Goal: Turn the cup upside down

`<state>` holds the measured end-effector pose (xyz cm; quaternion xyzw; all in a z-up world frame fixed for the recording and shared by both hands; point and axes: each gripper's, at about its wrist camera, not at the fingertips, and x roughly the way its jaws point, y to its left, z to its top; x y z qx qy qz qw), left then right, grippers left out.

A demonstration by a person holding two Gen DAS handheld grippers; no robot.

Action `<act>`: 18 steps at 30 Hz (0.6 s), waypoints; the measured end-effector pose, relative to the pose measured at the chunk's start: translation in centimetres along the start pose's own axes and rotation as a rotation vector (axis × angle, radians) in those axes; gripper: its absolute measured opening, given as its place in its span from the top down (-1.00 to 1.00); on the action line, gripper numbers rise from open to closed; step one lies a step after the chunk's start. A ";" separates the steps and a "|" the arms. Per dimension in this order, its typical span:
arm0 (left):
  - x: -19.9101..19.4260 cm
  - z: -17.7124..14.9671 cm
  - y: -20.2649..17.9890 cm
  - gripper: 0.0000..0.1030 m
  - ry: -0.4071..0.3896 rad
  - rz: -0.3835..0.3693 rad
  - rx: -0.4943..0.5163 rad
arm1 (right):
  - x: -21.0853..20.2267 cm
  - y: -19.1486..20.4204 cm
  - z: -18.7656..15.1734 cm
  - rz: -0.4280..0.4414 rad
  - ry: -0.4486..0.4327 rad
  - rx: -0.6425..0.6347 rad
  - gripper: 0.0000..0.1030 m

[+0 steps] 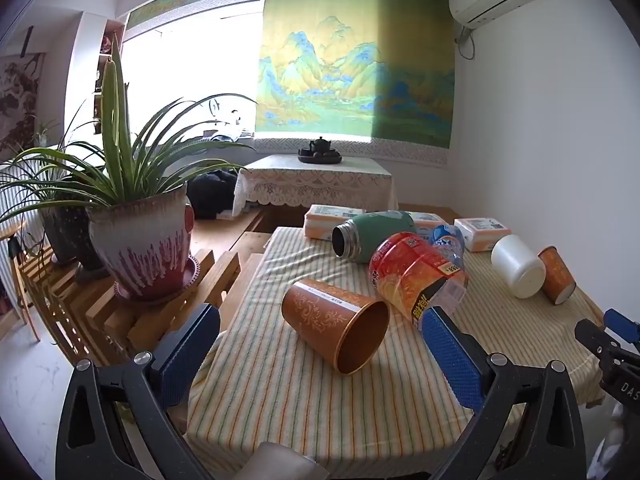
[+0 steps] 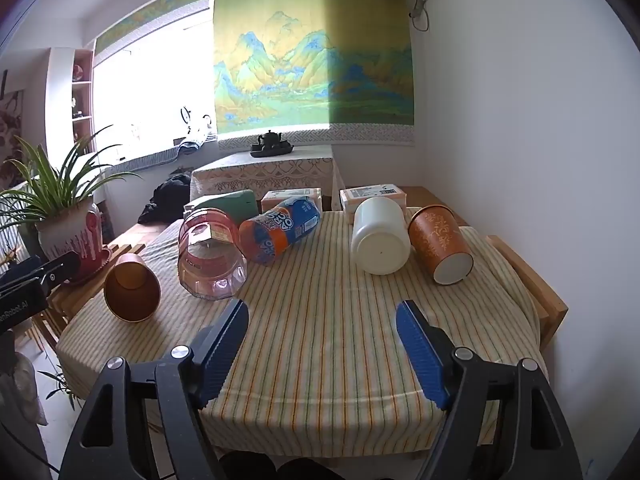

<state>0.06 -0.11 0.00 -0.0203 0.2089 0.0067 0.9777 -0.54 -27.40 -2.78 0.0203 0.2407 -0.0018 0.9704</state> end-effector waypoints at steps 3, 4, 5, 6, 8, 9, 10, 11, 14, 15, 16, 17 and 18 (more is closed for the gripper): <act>0.1 0.0 -0.3 -0.99 0.003 -0.006 0.008 | 0.0 0.0 0.0 0.001 -0.010 -0.001 -0.42; 0.1 0.0 -0.3 -0.99 0.004 -0.008 0.009 | 0.0 -0.1 0.0 0.000 -0.008 -0.001 -0.43; -0.1 -0.1 -0.2 -0.99 0.002 -0.008 0.009 | 0.1 -0.1 0.0 -0.003 -0.006 -0.001 -0.44; -0.2 -0.2 0.0 -0.99 -0.001 -0.006 0.004 | 0.1 -0.2 0.0 -0.005 -0.004 0.000 -0.44; -0.2 -0.3 -0.1 -0.99 -0.004 -0.008 0.004 | 0.4 -0.2 -0.1 -0.007 0.000 0.004 -0.45; 0.0 -0.3 0.0 -0.99 -0.003 -0.006 0.001 | 0.4 -0.2 -0.1 -0.009 0.000 0.005 -0.45; -0.1 -0.3 -0.1 -0.99 -0.003 -0.007 0.000 | 0.3 -0.2 -0.2 -0.013 -0.001 0.007 -0.45; -0.1 -0.4 -0.1 -0.99 -0.003 -0.009 0.000 | 0.4 -0.1 -0.2 -0.014 -0.001 0.008 -0.45; 0.0 -0.3 0.1 -0.99 -0.001 -0.011 -0.006 | 0.4 -0.6 -0.2 -0.023 -0.002 0.017 -0.46; 0.0 -0.3 0.0 -0.99 0.001 -0.011 -0.006 | 0.4 -0.6 -0.2 -0.025 -0.003 0.020 -0.46; 0.0 -0.3 0.0 -0.99 0.002 -0.012 -0.006 | 0.4 -0.7 -0.2 -0.027 -0.003 0.022 -0.46; 0.1 -0.3 0.0 -0.99 0.003 -0.013 -0.005 | 0.4 -0.8 -0.1 -0.029 -0.003 0.025 -0.46; 0.1 -0.3 0.0 -0.99 0.004 -0.013 -0.004 | 0.3 -0.9 -0.1 -0.032 -0.005 0.028 -0.46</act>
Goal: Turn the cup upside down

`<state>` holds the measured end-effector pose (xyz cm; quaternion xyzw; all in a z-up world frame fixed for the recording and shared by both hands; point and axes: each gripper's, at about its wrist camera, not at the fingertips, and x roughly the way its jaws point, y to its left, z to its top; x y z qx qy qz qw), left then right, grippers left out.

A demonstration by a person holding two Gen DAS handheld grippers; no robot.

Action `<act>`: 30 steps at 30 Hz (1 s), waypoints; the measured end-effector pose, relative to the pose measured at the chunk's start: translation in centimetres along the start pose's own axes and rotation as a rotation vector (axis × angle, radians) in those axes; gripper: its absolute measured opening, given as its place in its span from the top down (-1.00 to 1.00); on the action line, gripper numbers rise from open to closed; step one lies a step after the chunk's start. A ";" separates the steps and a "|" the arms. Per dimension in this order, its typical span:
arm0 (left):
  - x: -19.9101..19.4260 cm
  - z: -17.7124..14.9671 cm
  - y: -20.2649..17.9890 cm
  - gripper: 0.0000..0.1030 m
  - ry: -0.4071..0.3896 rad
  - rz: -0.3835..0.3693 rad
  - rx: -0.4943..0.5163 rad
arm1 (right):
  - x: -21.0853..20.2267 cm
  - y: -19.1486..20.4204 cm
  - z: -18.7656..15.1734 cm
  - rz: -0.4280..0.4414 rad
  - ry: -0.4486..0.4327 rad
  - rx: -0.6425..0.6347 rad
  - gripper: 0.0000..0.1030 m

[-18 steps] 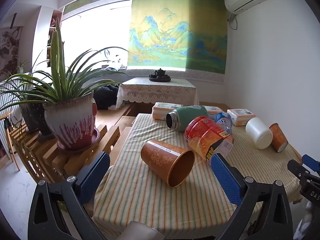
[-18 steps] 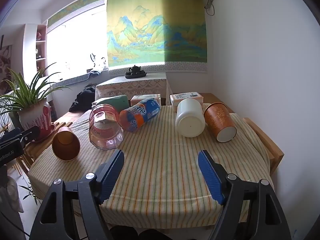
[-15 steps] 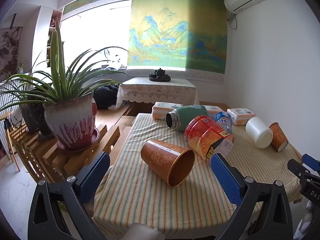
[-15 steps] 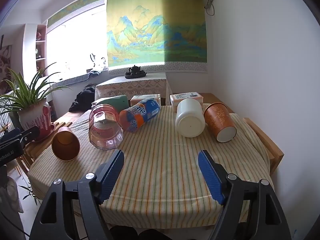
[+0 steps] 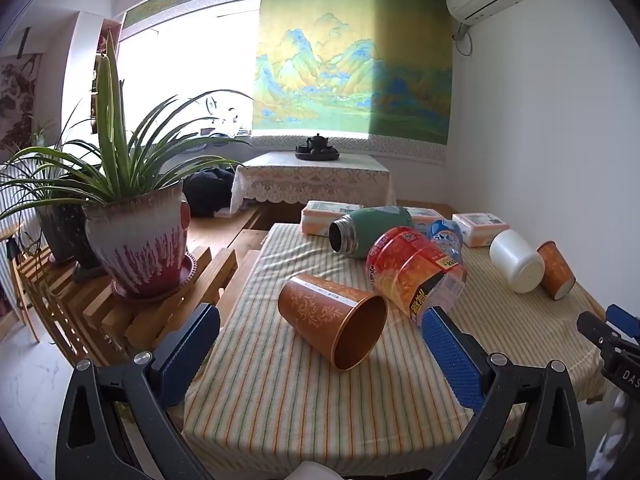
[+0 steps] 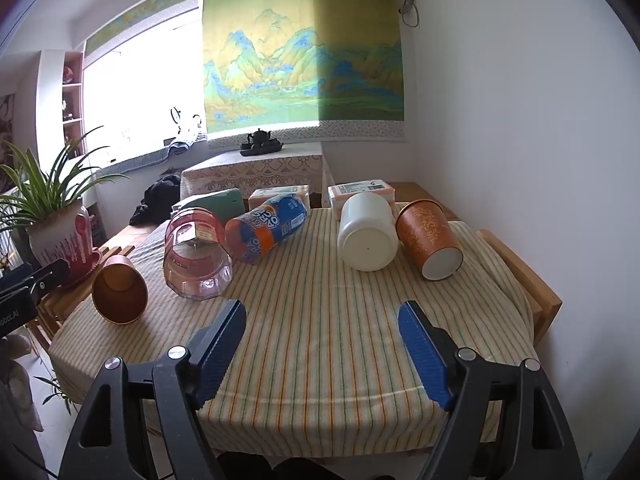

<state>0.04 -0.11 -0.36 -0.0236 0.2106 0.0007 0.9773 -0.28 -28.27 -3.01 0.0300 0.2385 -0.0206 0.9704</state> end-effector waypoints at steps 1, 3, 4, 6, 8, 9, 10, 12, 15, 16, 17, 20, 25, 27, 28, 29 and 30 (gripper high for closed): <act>0.0 0.0 0.0 -0.99 0.001 -0.001 0.002 | 0.0 -0.1 0.0 -0.001 -0.001 0.003 -0.46; 0.0 0.0 0.0 -0.99 0.000 -0.002 0.003 | -0.1 -0.2 0.1 -0.003 -0.003 0.006 -0.46; 0.0 0.0 0.0 -0.99 -0.001 -0.003 0.002 | -0.1 -0.2 0.1 -0.005 -0.004 0.007 -0.46; -0.2 0.1 0.0 -0.99 -0.004 -0.004 0.001 | -0.2 -0.2 0.2 -0.008 -0.007 0.007 -0.46; -0.2 0.1 0.1 -0.99 -0.007 -0.003 -0.001 | -0.3 -0.2 0.2 -0.010 -0.009 0.008 -0.46; -0.3 0.0 0.1 -0.99 -0.008 -0.003 -0.003 | -0.3 -0.2 0.2 -0.009 -0.009 0.009 -0.46; -0.3 0.0 0.1 -0.99 -0.008 -0.004 -0.004 | -0.3 -0.2 0.2 -0.009 -0.009 0.008 -0.46; -0.3 0.0 0.1 -0.99 -0.007 -0.003 -0.003 | -0.4 -0.3 0.2 -0.011 -0.010 0.008 -0.46; -0.3 0.0 0.1 -0.99 -0.006 -0.003 -0.004 | -0.4 -0.3 0.2 -0.010 -0.012 0.010 -0.46; -0.3 0.0 0.1 -0.99 -0.007 -0.003 -0.004 | -0.5 -0.2 0.2 -0.011 -0.015 0.010 -0.46; -0.3 -0.1 0.1 -0.99 -0.007 -0.003 -0.004 | -0.5 -0.2 0.2 -0.011 -0.016 0.009 -0.46; -0.3 -0.1 0.1 -0.99 -0.008 -0.003 -0.005 | -0.6 -0.2 0.3 -0.015 -0.024 0.008 -0.46; -0.3 -0.1 0.1 -0.99 -0.006 -0.004 -0.006 | -0.7 -0.2 0.6 -0.015 -0.035 0.012 -0.46; -0.3 -0.2 0.1 -0.99 -0.006 -0.004 -0.007 | -0.7 -0.2 0.6 -0.015 -0.039 0.013 -0.47; -0.3 -0.2 0.1 -0.99 -0.005 -0.004 -0.008 | -0.7 -0.2 0.7 -0.015 -0.040 0.011 -0.47; -0.3 -0.2 0.1 -0.99 -0.005 -0.005 -0.008 | -0.7 -0.2 0.7 -0.016 -0.042 0.011 -0.47; -0.3 -0.2 0.1 -0.99 -0.005 -0.005 -0.007 | -0.7 -0.2 0.7 -0.017 -0.043 0.012 -0.47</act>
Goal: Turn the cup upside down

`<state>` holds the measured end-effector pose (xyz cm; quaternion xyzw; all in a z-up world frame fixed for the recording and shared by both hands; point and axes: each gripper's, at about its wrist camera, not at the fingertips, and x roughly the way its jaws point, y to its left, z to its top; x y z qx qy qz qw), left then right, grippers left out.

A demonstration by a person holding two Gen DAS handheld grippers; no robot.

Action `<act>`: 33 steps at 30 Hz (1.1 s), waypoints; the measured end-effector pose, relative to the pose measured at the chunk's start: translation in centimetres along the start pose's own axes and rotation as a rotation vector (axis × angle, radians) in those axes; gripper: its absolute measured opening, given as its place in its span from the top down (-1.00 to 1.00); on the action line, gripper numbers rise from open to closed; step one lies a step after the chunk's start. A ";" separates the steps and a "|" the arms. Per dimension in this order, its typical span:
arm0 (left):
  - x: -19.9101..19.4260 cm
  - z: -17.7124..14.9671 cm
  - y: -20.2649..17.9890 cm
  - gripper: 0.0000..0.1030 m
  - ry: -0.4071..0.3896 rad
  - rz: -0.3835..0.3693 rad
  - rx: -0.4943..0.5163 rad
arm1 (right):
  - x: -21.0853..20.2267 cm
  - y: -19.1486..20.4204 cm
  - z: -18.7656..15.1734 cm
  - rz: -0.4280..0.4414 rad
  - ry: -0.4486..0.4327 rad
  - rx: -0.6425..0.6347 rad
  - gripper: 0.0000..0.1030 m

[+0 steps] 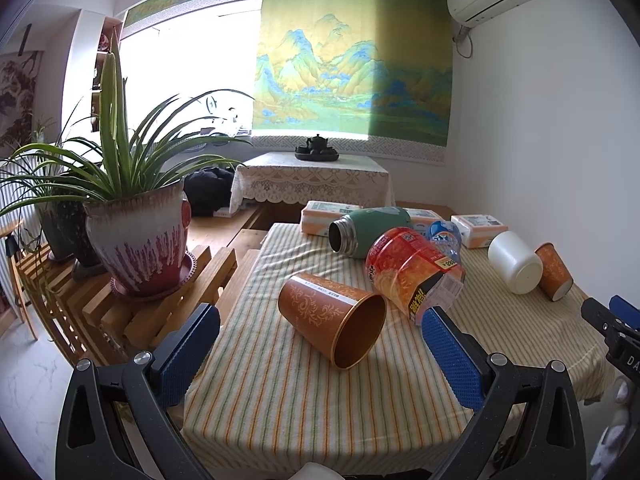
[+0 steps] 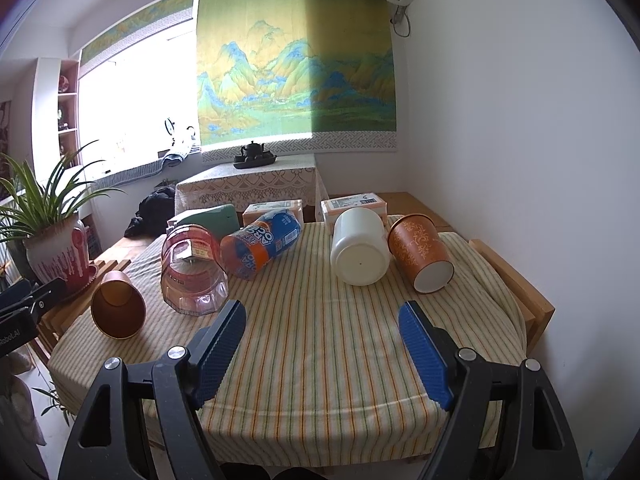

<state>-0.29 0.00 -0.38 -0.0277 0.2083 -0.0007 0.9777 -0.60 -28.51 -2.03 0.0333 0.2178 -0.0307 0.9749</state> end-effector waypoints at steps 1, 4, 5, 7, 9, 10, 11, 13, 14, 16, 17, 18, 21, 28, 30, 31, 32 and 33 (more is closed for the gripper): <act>0.0 0.0 0.0 -0.99 0.000 0.001 0.001 | 0.0 0.0 0.0 0.000 -0.001 0.001 -0.47; 0.0 0.0 0.0 -0.99 0.000 0.000 -0.003 | 0.0 0.0 0.1 0.000 -0.004 0.001 -0.47; 0.0 0.1 0.1 -0.99 0.001 -0.001 -0.004 | 0.0 0.0 0.1 0.000 -0.005 0.000 -0.47; 0.1 0.1 0.1 -0.99 0.003 -0.001 -0.004 | 0.0 0.0 0.2 0.000 -0.006 0.000 -0.47; 0.2 0.1 0.0 -0.99 0.004 -0.001 -0.004 | 0.0 0.0 0.2 0.001 -0.005 -0.001 -0.48; 0.2 0.1 0.0 -0.99 0.004 -0.002 -0.003 | 0.1 -0.1 0.2 0.001 -0.005 -0.001 -0.48; 0.2 0.1 -0.1 -0.99 0.005 -0.002 -0.002 | 0.1 -0.1 0.2 0.000 -0.005 0.000 -0.48; 0.2 0.1 -0.1 -0.99 0.005 -0.003 0.001 | 0.1 -0.1 0.2 0.002 -0.004 -0.002 -0.50; 0.2 0.1 -0.1 -0.99 0.005 -0.003 0.002 | 0.1 -0.1 0.2 0.001 -0.004 -0.002 -0.51; 0.2 0.1 -0.1 -0.99 0.005 -0.003 0.001 | 0.1 -0.1 0.2 0.002 -0.005 -0.002 -0.52; 0.2 0.1 -0.1 -0.99 0.005 -0.004 0.001 | 0.1 -0.1 0.2 0.002 -0.005 -0.003 -0.52; 0.2 0.1 -0.1 -0.99 0.004 -0.002 0.002 | 0.1 -0.1 0.3 0.002 -0.005 -0.003 -0.53; 0.2 0.1 -0.1 -0.99 0.005 -0.003 0.002 | 0.1 -0.1 0.3 0.001 -0.004 -0.003 -0.53; 0.2 0.2 -0.1 -0.99 0.006 -0.003 0.000 | 0.2 0.0 0.3 0.002 0.000 -0.005 -0.54; 0.2 0.2 -0.1 -0.99 0.007 -0.004 0.000 | 0.2 0.0 0.3 0.001 0.001 -0.006 -0.54; 0.2 0.2 -0.1 -0.99 0.007 -0.005 0.000 | 0.3 0.0 0.3 0.002 0.003 -0.007 -0.54; 0.3 0.2 0.0 -0.99 0.008 -0.005 0.000 | 0.4 0.1 0.3 0.002 0.005 -0.007 -0.54; 0.3 0.2 0.0 -0.99 0.009 -0.005 0.002 | 0.4 0.1 0.3 0.002 0.006 -0.007 -0.54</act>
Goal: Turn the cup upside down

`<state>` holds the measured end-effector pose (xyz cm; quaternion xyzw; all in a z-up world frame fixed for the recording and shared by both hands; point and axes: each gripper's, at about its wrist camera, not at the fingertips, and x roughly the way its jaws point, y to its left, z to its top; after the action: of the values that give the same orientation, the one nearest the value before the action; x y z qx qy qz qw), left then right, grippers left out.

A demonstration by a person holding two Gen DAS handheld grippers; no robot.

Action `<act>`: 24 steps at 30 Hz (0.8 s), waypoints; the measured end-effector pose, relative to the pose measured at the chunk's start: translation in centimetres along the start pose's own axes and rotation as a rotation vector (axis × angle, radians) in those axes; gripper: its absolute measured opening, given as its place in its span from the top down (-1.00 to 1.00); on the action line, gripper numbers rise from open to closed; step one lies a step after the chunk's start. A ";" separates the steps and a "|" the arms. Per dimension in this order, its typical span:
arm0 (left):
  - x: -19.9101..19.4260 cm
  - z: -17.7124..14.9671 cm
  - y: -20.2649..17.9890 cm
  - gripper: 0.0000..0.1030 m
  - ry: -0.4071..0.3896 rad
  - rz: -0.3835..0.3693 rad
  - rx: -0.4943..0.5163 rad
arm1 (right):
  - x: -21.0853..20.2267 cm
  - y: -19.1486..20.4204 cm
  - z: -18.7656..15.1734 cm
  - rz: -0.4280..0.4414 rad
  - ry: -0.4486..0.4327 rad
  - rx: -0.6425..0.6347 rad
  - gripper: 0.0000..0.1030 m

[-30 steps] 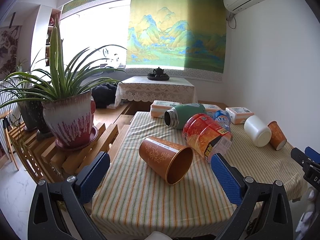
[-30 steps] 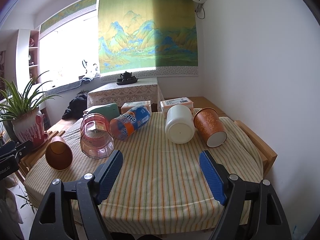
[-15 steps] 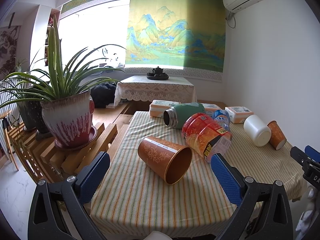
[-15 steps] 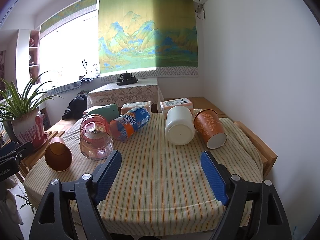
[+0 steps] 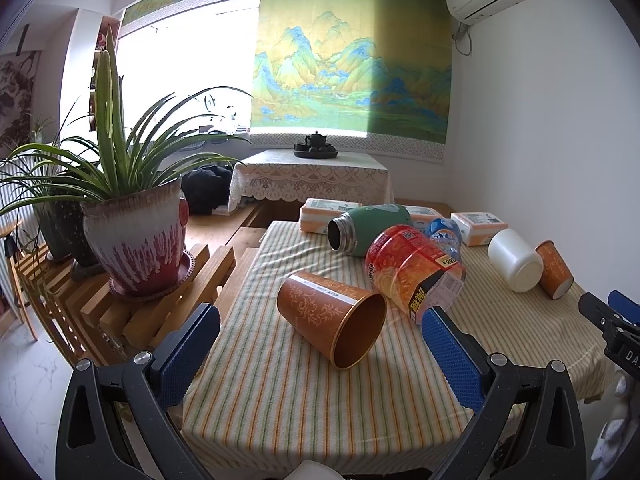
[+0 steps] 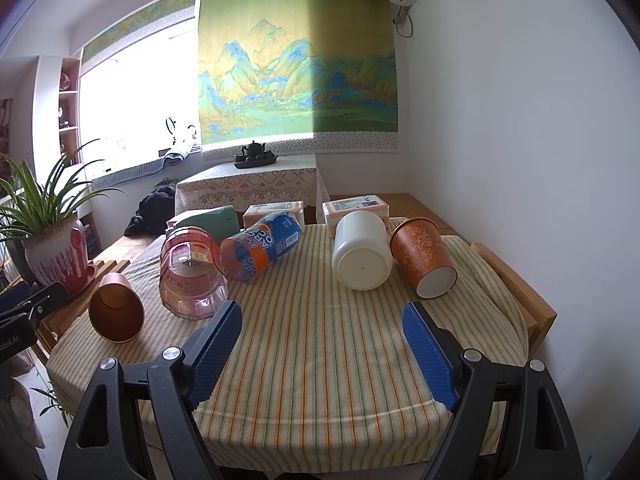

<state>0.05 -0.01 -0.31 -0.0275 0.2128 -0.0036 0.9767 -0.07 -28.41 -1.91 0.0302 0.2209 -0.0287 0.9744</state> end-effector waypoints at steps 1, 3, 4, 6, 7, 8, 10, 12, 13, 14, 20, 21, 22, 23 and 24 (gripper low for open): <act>0.0 0.0 0.0 -0.99 0.000 0.000 0.001 | 0.0 0.0 0.0 -0.001 0.000 0.000 -0.54; 0.0 0.0 0.0 -0.99 0.001 0.000 0.000 | 0.1 0.1 0.0 -0.001 0.002 0.000 -0.54; 0.0 0.0 0.0 -0.99 0.001 0.000 0.000 | 0.2 0.1 0.0 -0.001 0.003 0.000 -0.54; 0.1 0.0 0.1 -0.99 0.002 0.000 -0.003 | 0.2 0.1 0.0 -0.001 0.004 -0.001 -0.54; 0.1 -0.1 0.1 -0.99 0.003 0.000 -0.003 | 0.2 0.1 -0.1 -0.001 0.005 -0.002 -0.54; 0.1 -0.1 0.2 -0.99 0.004 0.000 -0.004 | 0.3 0.1 0.0 0.000 0.006 -0.003 -0.54; 0.3 -0.1 0.3 -0.99 0.005 0.001 -0.006 | 0.4 0.2 -0.1 -0.001 0.008 -0.003 -0.54; 0.4 -0.1 0.3 -0.99 0.008 0.002 -0.007 | 0.6 0.2 -0.1 0.001 0.012 -0.003 -0.54; 0.4 -0.1 0.3 -0.99 0.009 0.003 -0.007 | 0.8 0.2 -0.1 0.004 0.017 -0.005 -0.54; 0.5 -0.1 0.3 -0.99 0.011 0.004 -0.009 | 1.0 0.2 -0.1 0.007 0.023 -0.007 -0.54; 0.9 -0.1 1.0 -0.99 0.023 0.011 -0.039 | 3.4 -0.5 1.5 0.011 0.045 -0.011 -0.54; 1.0 0.0 1.1 -0.99 0.024 0.013 -0.043 | 4.0 -0.8 1.9 0.014 0.053 -0.005 -0.54; 1.0 0.0 1.3 -0.99 0.025 0.014 -0.046 | 4.7 -1.1 2.4 0.017 0.063 0.000 -0.54; 1.0 0.0 1.4 -0.99 0.025 0.016 -0.048 | 5.5 -1.5 2.9 0.020 0.075 0.008 -0.54; 1.0 0.0 1.5 -0.99 0.024 0.017 -0.048 | 6.4 -1.9 3.4 0.024 0.091 0.018 -0.54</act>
<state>0.95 1.46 -0.85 -0.0492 0.2249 0.0096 0.9731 7.03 -30.78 -1.67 0.0430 0.2645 -0.0176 0.9633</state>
